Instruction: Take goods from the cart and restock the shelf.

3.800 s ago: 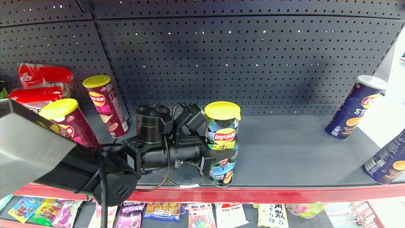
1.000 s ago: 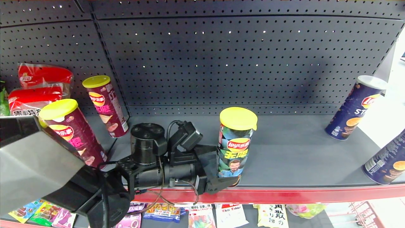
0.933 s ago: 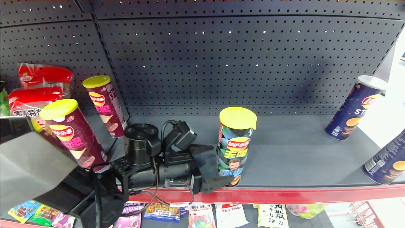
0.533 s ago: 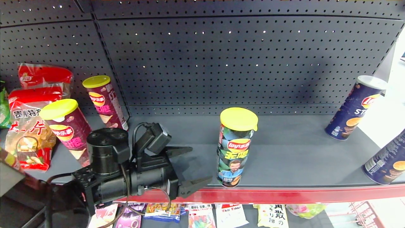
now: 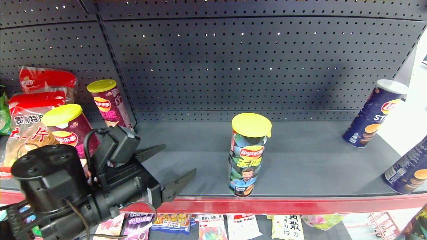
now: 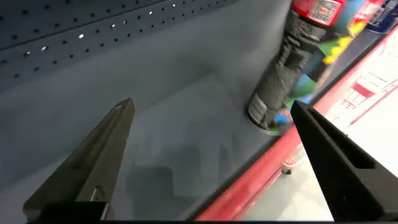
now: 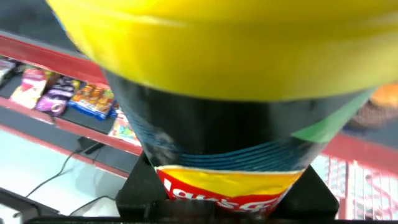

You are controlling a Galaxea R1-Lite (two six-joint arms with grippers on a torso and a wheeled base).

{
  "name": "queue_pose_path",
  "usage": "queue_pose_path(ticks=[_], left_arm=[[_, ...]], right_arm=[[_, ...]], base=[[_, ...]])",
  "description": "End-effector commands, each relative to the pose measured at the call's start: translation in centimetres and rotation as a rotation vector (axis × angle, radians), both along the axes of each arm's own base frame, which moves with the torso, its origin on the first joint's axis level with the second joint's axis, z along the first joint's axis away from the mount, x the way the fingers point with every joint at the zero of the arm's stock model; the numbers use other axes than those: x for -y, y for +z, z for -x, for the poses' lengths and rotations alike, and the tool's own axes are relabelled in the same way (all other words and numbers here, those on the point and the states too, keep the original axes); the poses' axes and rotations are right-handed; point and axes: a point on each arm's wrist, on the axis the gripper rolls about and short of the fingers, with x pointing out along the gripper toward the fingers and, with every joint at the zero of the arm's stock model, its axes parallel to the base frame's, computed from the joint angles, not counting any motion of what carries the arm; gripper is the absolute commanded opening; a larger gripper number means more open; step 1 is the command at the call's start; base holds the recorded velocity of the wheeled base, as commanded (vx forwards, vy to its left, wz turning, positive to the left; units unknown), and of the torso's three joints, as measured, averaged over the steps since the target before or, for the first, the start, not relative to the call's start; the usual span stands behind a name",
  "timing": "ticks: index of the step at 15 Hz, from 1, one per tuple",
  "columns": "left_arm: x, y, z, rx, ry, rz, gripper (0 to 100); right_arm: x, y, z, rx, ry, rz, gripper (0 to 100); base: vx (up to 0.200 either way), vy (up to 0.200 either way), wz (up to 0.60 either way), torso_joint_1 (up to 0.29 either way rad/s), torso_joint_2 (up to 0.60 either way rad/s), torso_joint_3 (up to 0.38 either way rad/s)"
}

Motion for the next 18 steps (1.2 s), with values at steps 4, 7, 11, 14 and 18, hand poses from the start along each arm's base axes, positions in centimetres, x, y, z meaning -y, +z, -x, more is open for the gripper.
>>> queue_pose_path(ticks=[4, 7, 11, 14, 18], left_arm=[[-3.2, 1.3, 3.8, 0.008, 0.074, -0.006, 100], [-5.3, 2.1, 6.8, -0.024, 0.115, -0.036, 100], [-7.6, 2.8, 9.8, 0.006, 0.209, -0.031, 100], [-9.2, 2.6, 12.1, 0.017, 0.240, -0.027, 100], [-10.5, 2.8, 14.0, 0.018, 0.249, -0.027, 100]], right_arm=[[-2.5, 3.7, -7.8, -0.090, 0.139, 0.017, 0], [-4.2, 3.6, -14.0, -0.037, 0.142, 0.004, 0], [-5.7, 3.8, -19.1, -0.053, 0.208, -0.013, 0], [-6.8, 4.3, -22.9, -0.049, 0.225, -0.018, 0], [-8.6, 4.0, -26.8, -0.001, 0.298, -0.037, 0]], base=[[0.000, 0.000, 0.00, 0.000, 0.00, 0.000], [0.000, 0.000, 0.00, 0.000, 0.00, 0.000], [0.000, 0.000, 0.00, 0.000, 0.00, 0.000], [0.000, 0.000, 0.00, 0.000, 0.00, 0.000], [0.000, 0.000, 0.00, 0.000, 0.00, 0.000]])
